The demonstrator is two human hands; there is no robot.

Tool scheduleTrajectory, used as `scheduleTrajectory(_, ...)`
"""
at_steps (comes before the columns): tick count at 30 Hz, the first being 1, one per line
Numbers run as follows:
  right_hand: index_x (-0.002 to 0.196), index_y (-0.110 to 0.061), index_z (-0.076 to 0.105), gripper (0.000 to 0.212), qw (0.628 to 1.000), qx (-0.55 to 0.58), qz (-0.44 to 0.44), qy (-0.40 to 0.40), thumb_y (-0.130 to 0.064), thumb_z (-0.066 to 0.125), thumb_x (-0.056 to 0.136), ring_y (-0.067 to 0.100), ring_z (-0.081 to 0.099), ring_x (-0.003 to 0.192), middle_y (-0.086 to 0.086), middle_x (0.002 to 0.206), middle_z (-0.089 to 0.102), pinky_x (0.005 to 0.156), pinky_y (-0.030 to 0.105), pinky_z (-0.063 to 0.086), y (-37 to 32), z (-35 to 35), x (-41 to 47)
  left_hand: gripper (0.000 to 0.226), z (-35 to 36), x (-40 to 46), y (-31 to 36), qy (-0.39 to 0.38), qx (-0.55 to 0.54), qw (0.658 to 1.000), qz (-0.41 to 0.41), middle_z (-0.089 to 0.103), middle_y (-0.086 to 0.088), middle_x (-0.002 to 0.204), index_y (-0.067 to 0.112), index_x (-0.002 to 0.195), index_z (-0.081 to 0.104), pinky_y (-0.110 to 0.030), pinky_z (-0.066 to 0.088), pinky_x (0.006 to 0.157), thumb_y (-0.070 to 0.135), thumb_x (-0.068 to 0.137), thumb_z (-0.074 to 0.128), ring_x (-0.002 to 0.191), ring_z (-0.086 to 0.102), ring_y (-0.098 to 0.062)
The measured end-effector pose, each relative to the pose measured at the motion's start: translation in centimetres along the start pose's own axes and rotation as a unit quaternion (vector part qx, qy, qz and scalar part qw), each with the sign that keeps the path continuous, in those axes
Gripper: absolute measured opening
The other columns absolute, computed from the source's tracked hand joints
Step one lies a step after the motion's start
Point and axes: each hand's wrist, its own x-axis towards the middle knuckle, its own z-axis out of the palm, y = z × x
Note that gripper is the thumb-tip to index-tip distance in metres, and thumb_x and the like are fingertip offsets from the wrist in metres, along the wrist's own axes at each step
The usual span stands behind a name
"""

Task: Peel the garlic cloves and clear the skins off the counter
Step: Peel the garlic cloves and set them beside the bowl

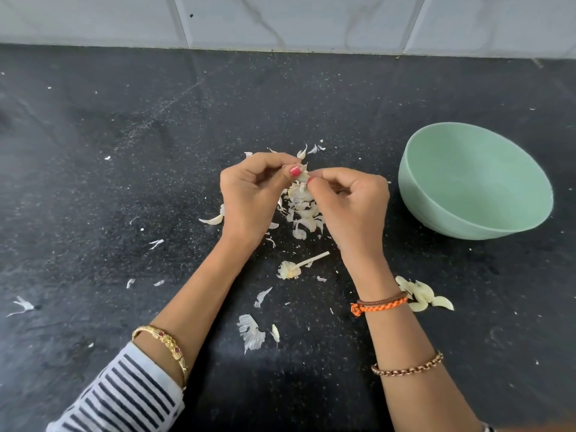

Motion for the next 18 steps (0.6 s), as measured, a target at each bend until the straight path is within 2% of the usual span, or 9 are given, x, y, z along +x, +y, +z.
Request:
scheduleTrajectory(3,0.072,-0.014,0.075,0.010,1.000,-0.014,-0.013,-0.005,-0.021,0.069,0.073,-0.002,0.053,0.048,-0.020,0.053,0.059,0.052,0.009,0.035,-0.01,-0.36,0.19,0.023,0.09,-0.05,0.02,-0.008,0.002,1.000,-0.015,0.068,0.016,0.069,0.022,0.085,0.066,-0.015,0.046,0.065,-0.001,0.081,0.064,0.066,0.059,0.001)
scheduleTrajectory(6,0.069,-0.018,0.075,0.012,0.994,-0.088,-0.056,-0.012,-0.023,0.065,0.072,0.006,0.057,0.052,-0.013,0.053,0.062,0.054,0.018,0.040,0.16,-0.46,0.30,0.017,0.00,0.08,0.02,-0.023,0.022,0.999,-0.023,0.068,0.017,0.069,0.023,0.084,0.066,-0.018,0.048,0.066,0.007,0.082,0.062,0.068,0.059,-0.002)
scheduleTrajectory(8,0.066,-0.019,0.073,0.013,0.976,-0.180,-0.119,-0.008,-0.022,0.063,0.071,0.015,0.056,0.057,-0.008,0.055,0.064,0.052,0.025,0.040,0.37,-0.19,0.24,0.012,-0.25,0.26,-0.06,-0.027,0.044,0.998,-0.033,0.068,0.016,0.068,0.024,0.083,0.067,-0.027,0.050,0.067,0.013,0.081,0.063,0.068,0.059,-0.007)
scheduleTrajectory(10,0.061,-0.018,0.070,0.014,0.955,-0.240,-0.174,0.005,-0.021,0.061,0.072,0.018,0.054,0.059,-0.006,0.052,0.060,0.047,0.023,0.035,0.60,0.16,0.19,0.009,-0.53,0.45,-0.03,-0.023,0.059,0.997,-0.039,0.068,0.014,0.067,0.024,0.080,0.068,-0.038,0.051,0.069,0.016,0.080,0.064,0.068,0.058,-0.014)
scheduleTrajectory(14,0.061,-0.019,0.069,0.021,0.955,-0.219,-0.201,0.013,-0.026,0.054,0.074,0.017,0.053,0.058,-0.007,0.052,0.061,0.044,0.023,0.037,0.59,0.35,0.13,0.005,-0.79,0.58,0.05,-0.013,0.039,0.998,-0.054,0.066,0.004,0.064,0.020,0.072,0.067,-0.047,0.053,0.065,0.018,0.077,0.067,0.063,0.058,-0.024)
scheduleTrajectory(18,0.065,-0.019,0.070,0.015,0.949,-0.239,-0.206,-0.004,-0.024,0.060,0.075,0.018,0.054,0.059,-0.007,0.056,0.063,0.044,0.027,0.041,0.77,0.32,0.17,0.006,-0.74,0.57,0.06,-0.006,0.050,0.997,-0.061,0.064,-0.012,0.067,0.018,0.071,0.067,-0.056,0.050,0.064,0.020,0.077,0.068,0.063,0.056,-0.030)
